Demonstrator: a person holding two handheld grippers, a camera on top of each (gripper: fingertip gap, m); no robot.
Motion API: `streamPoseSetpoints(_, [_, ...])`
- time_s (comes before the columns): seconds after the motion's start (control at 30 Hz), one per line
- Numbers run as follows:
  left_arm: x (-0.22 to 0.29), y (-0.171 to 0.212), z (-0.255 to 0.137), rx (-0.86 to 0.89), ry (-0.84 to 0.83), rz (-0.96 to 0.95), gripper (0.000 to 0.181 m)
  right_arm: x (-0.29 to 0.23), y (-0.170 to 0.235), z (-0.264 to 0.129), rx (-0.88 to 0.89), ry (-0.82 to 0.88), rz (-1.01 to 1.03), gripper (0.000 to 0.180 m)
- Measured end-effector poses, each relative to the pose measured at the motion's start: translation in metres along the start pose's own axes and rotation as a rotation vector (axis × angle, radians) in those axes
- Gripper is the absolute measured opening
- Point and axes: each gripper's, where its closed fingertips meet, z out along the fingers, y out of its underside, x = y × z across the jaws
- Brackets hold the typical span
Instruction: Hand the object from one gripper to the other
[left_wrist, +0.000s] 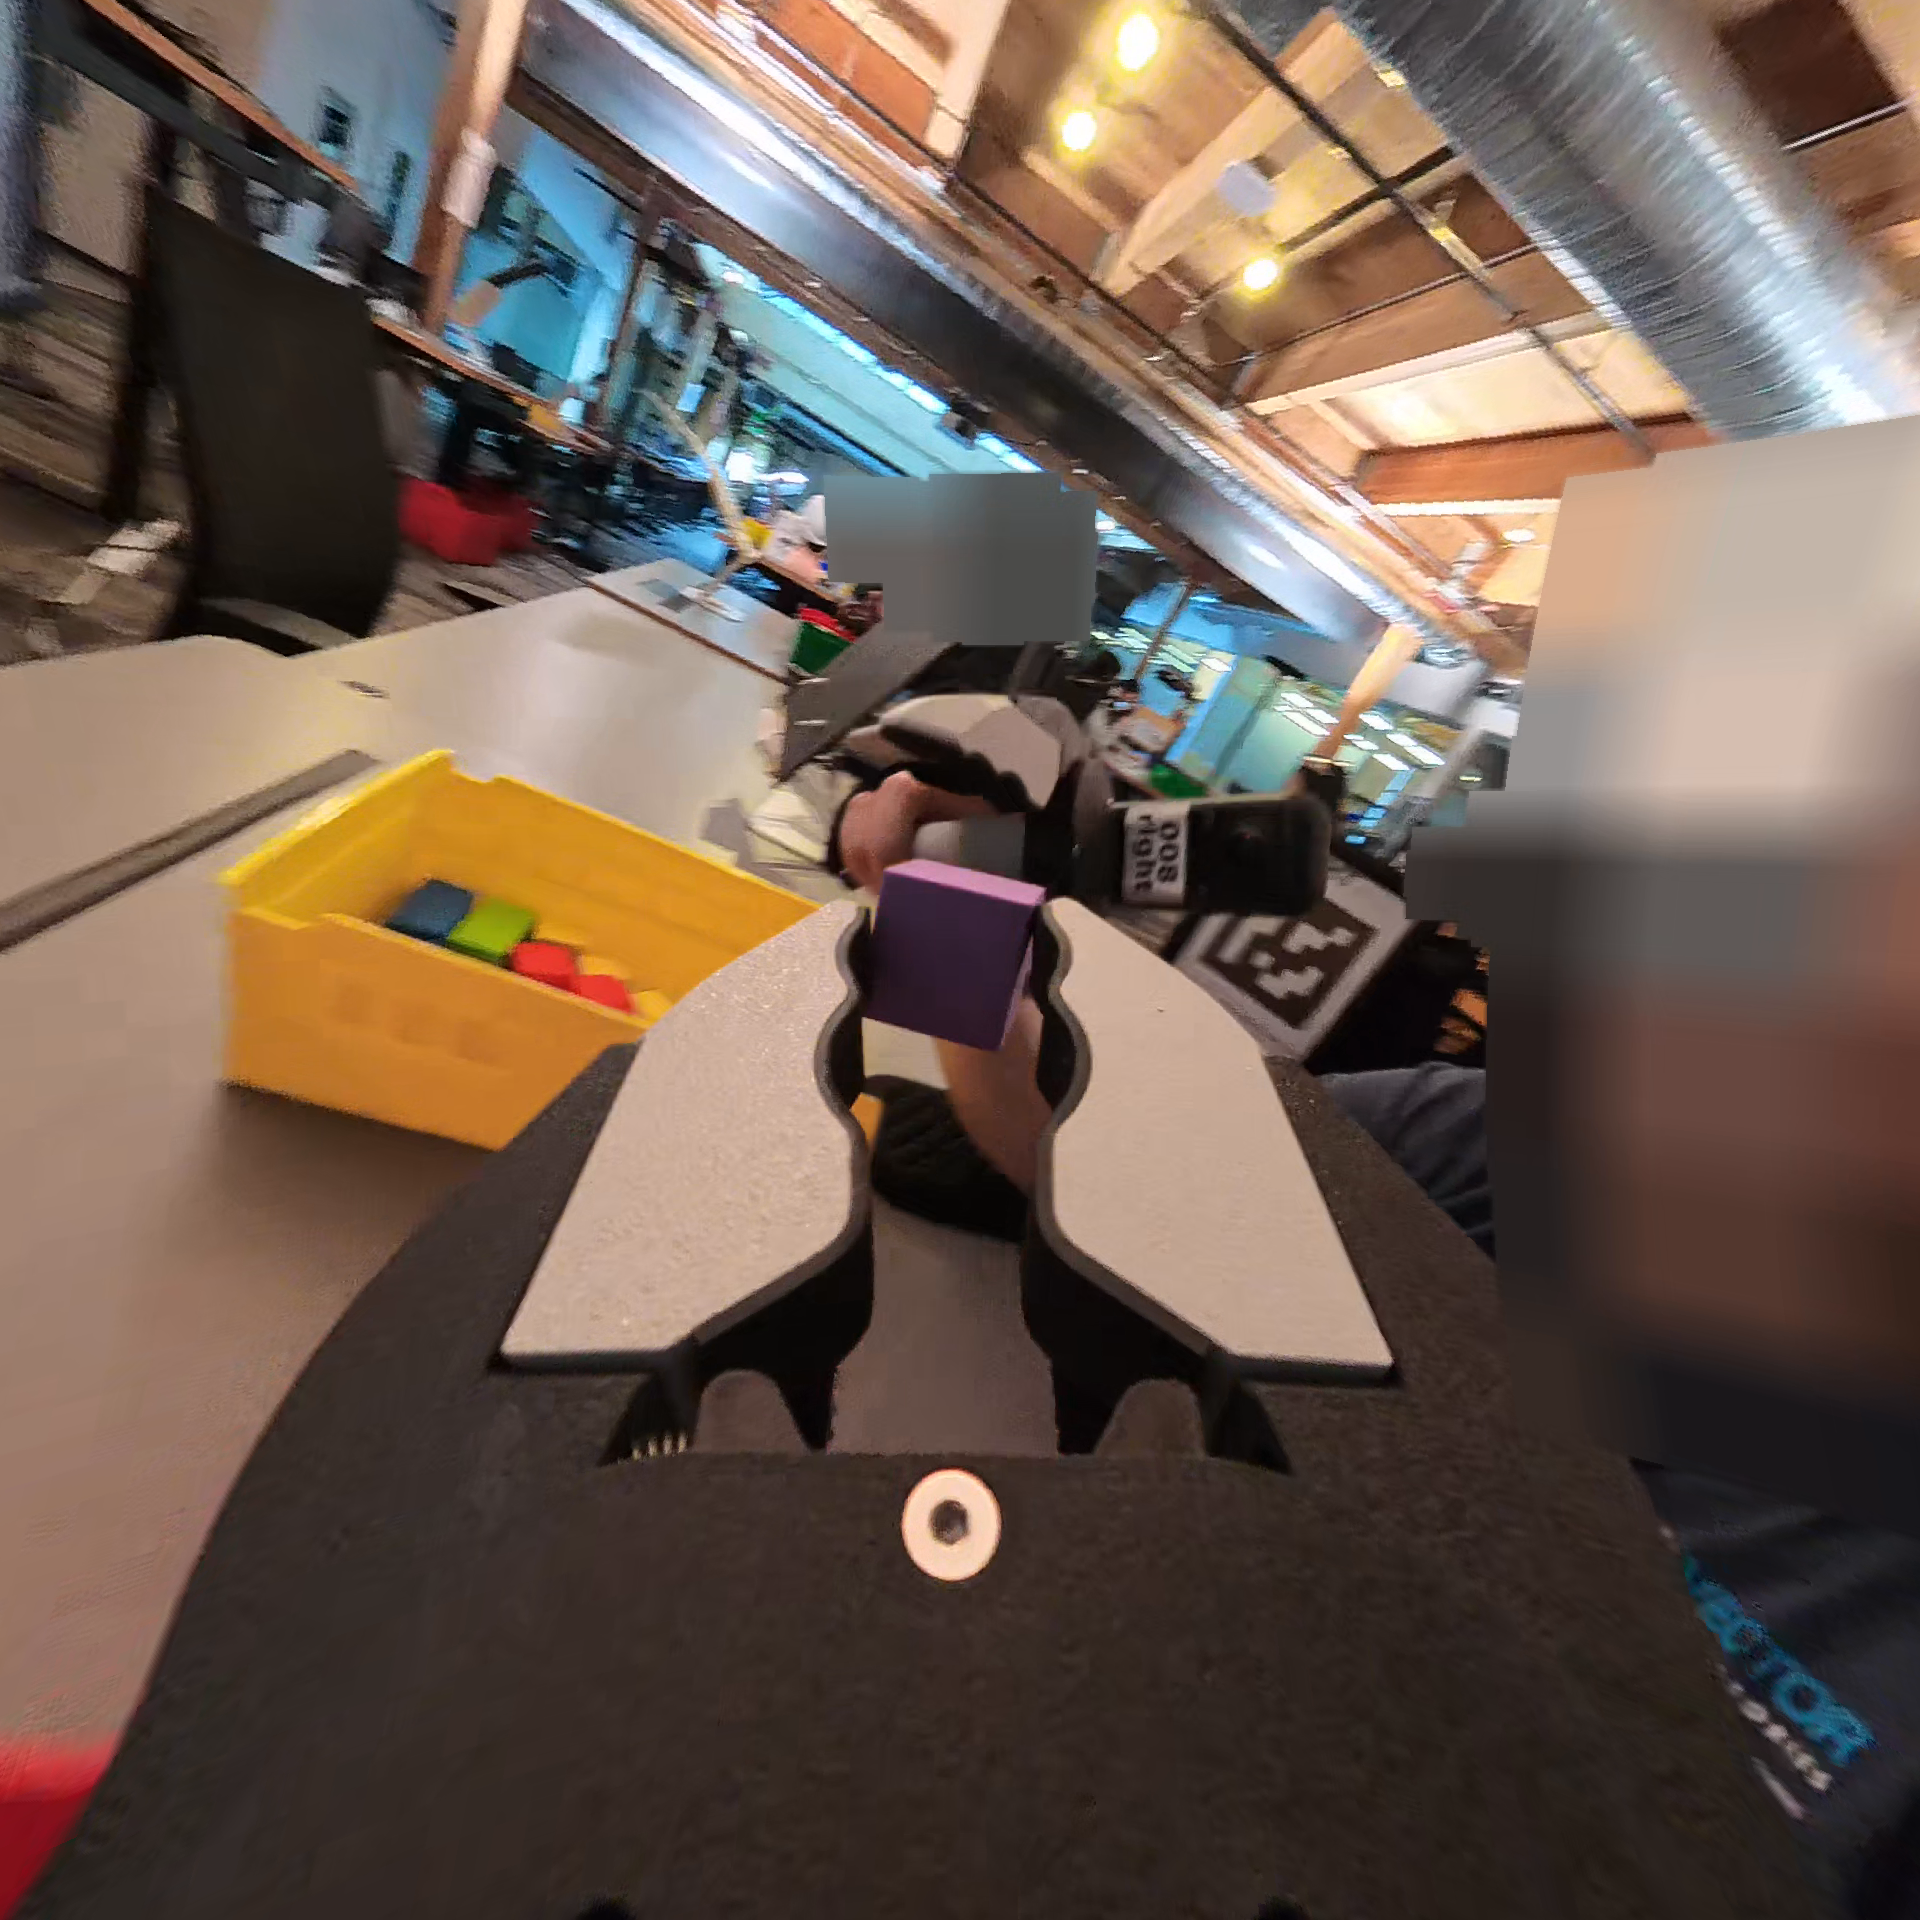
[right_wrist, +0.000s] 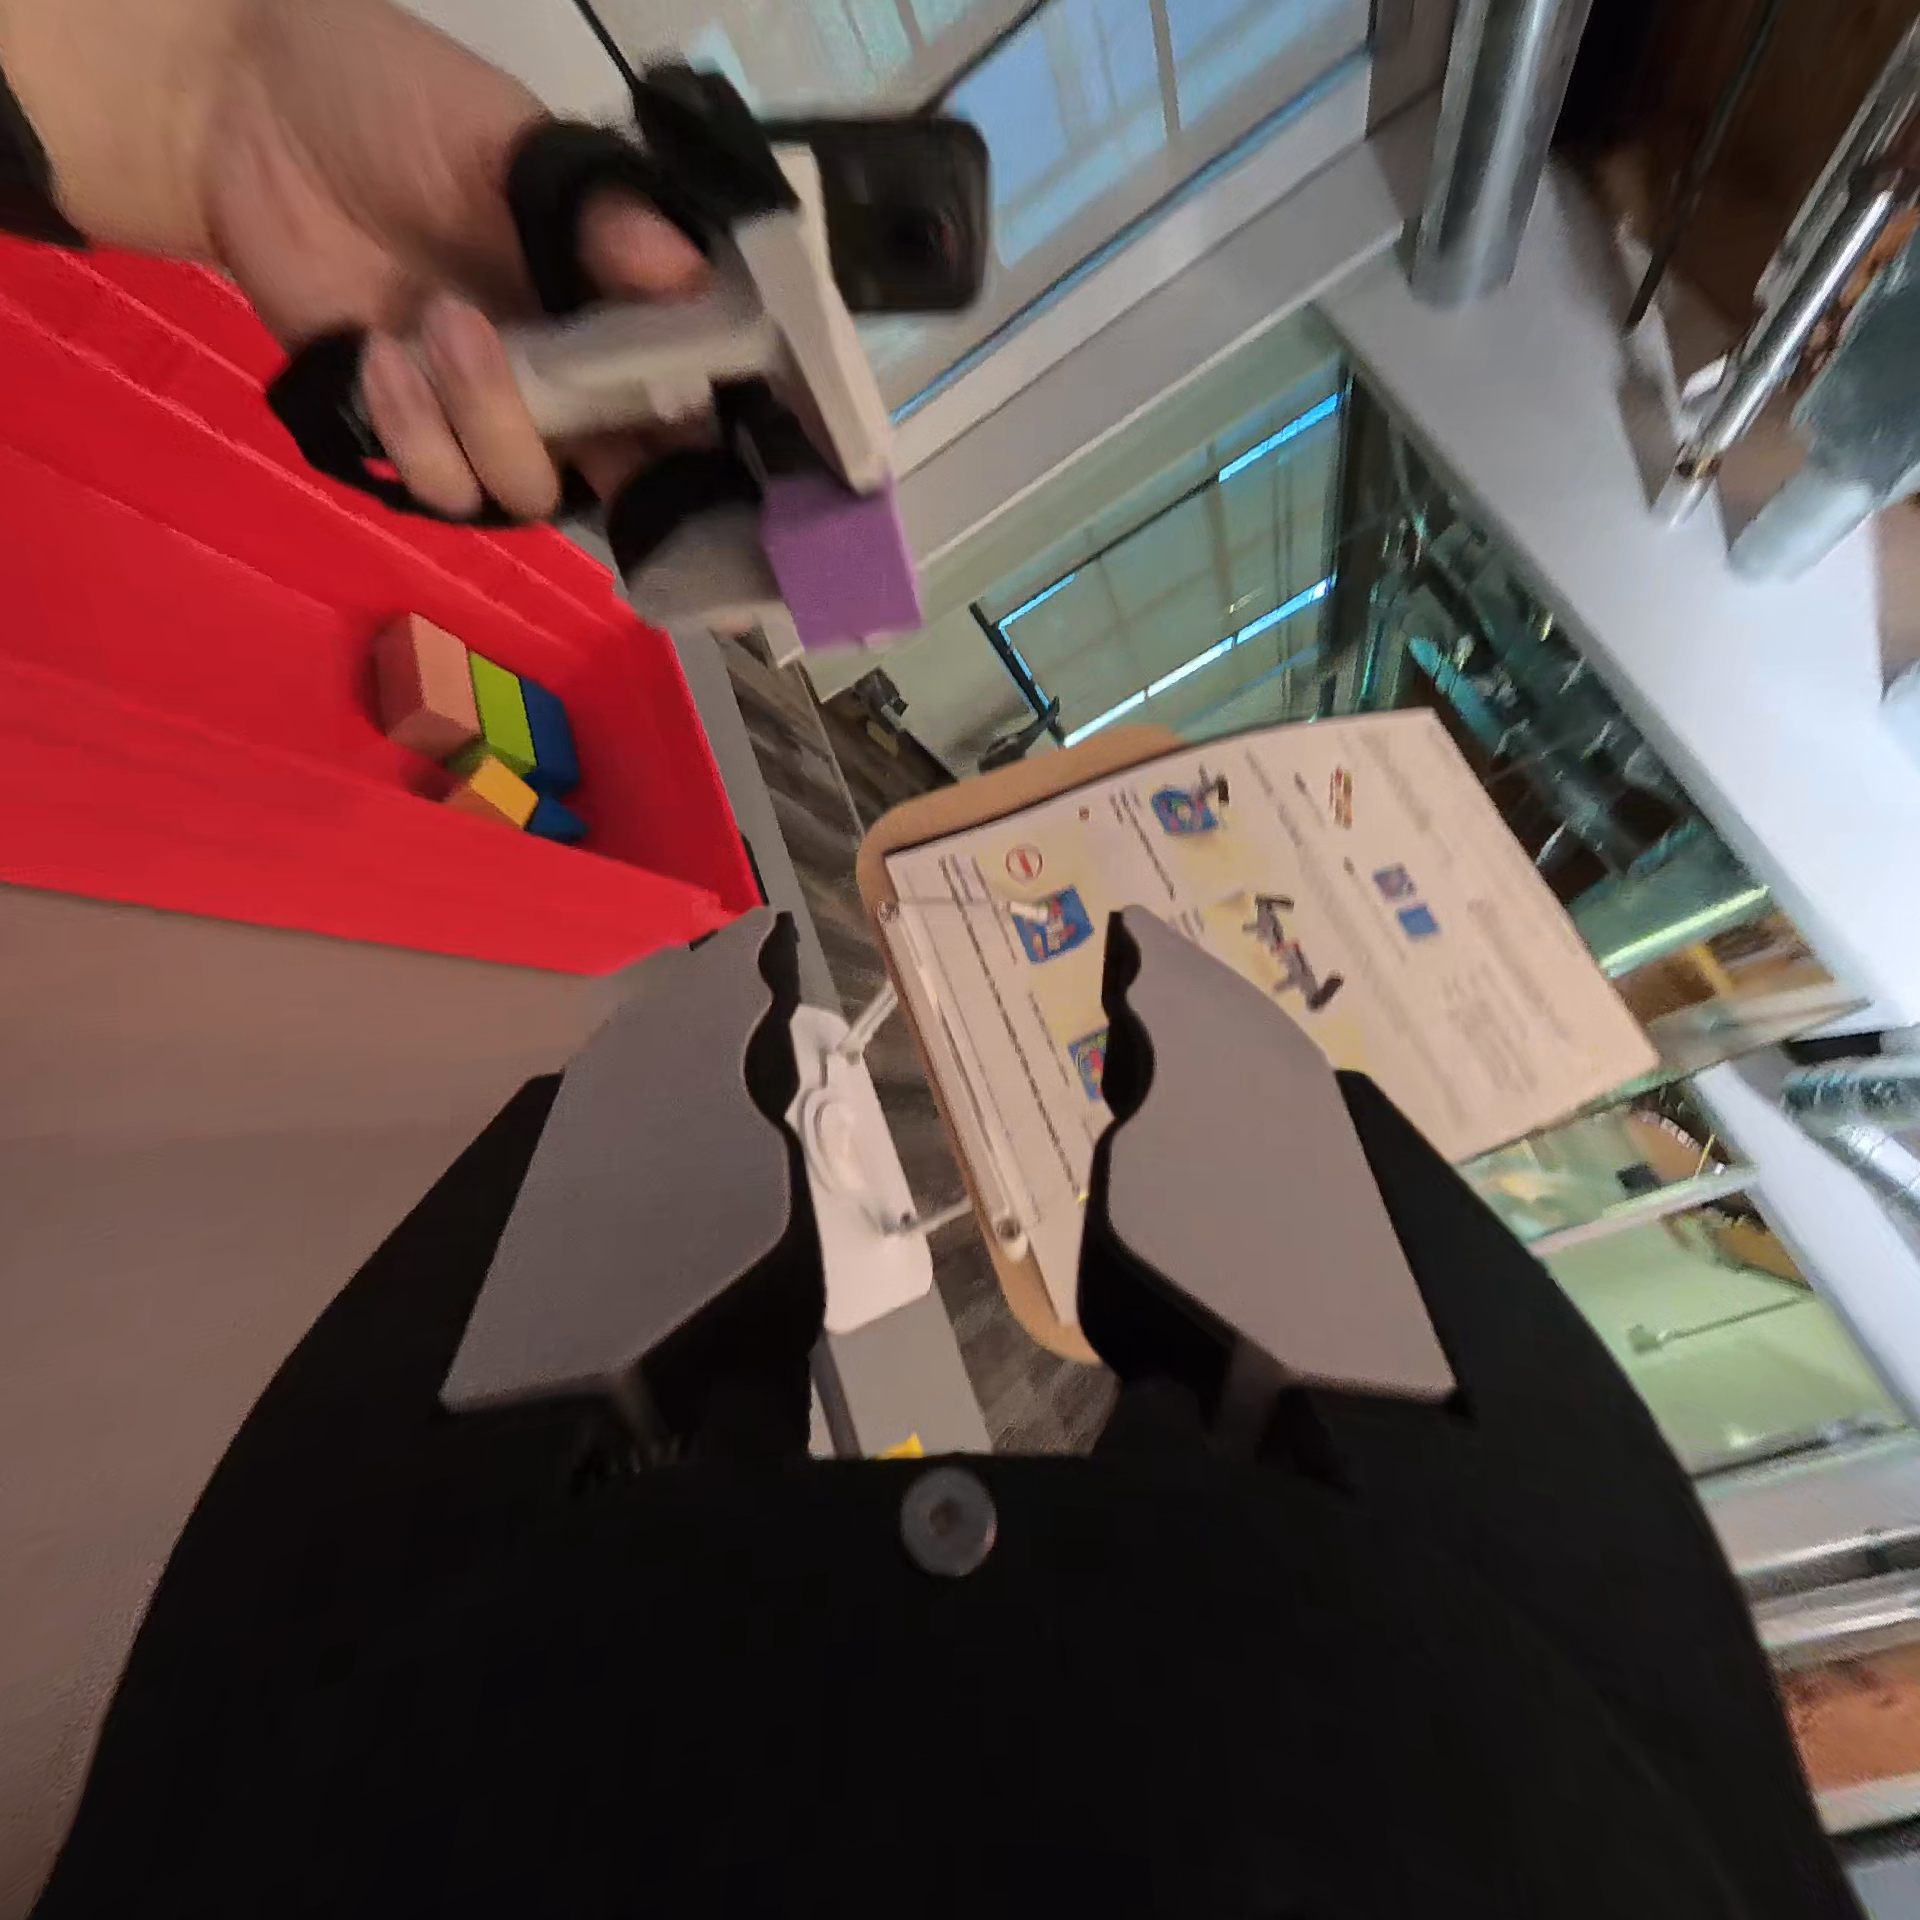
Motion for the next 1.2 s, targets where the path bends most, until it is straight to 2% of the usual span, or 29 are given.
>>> streamPoseSetpoints(0.13, [0.004, 0.011, 0.032, -0.011, 0.047, -0.043, 0.029, -0.010, -0.027, 0.001, 0.053, 0.026, -0.084, 0.057])
streamPoseSetpoints(0.3, [0.005, 0.021, 0.049, -0.027, 0.085, -0.090, 0.029, -0.014, -0.027, 0.003, 0.033, 0.027, -0.110, 0.051])
streamPoseSetpoints(0.43, [0.003, 0.027, 0.054, -0.037, 0.110, -0.125, 0.029, -0.022, -0.021, 0.007, 0.008, 0.000, -0.142, 0.046])
streamPoseSetpoints(0.53, [0.001, 0.031, 0.055, -0.057, 0.110, -0.127, 0.029, -0.021, -0.018, 0.008, -0.010, 0.019, -0.167, 0.030])
streamPoseSetpoints(0.7, [0.002, 0.026, 0.050, -0.063, 0.106, -0.123, 0.030, -0.015, -0.016, 0.002, -0.027, -0.014, -0.133, 0.030])
streamPoseSetpoints(0.8, [-0.011, 0.016, 0.032, -0.043, -0.020, -0.066, 0.032, 0.006, 0.022, -0.015, -0.178, -0.078, -0.014, 0.030])
streamPoseSetpoints(0.93, [-0.019, 0.001, 0.004, -0.026, -0.166, 0.022, 0.032, 0.008, 0.116, -0.053, -0.486, -0.270, 0.378, 0.030])
streamPoseSetpoints(1.07, [-0.020, -0.003, -0.012, -0.041, -0.234, 0.058, 0.030, -0.038, 0.215, -0.093, -0.838, -0.478, 0.541, 0.030])
streamPoseSetpoints(1.13, [-0.020, -0.003, -0.016, -0.055, -0.253, 0.068, 0.029, -0.061, 0.246, -0.102, -0.969, -0.554, 0.579, 0.030])
streamPoseSetpoints(1.2, [-0.022, -0.004, -0.021, -0.059, -0.279, 0.077, 0.029, -0.076, 0.260, -0.101, -1.031, -0.590, 0.629, 0.030])
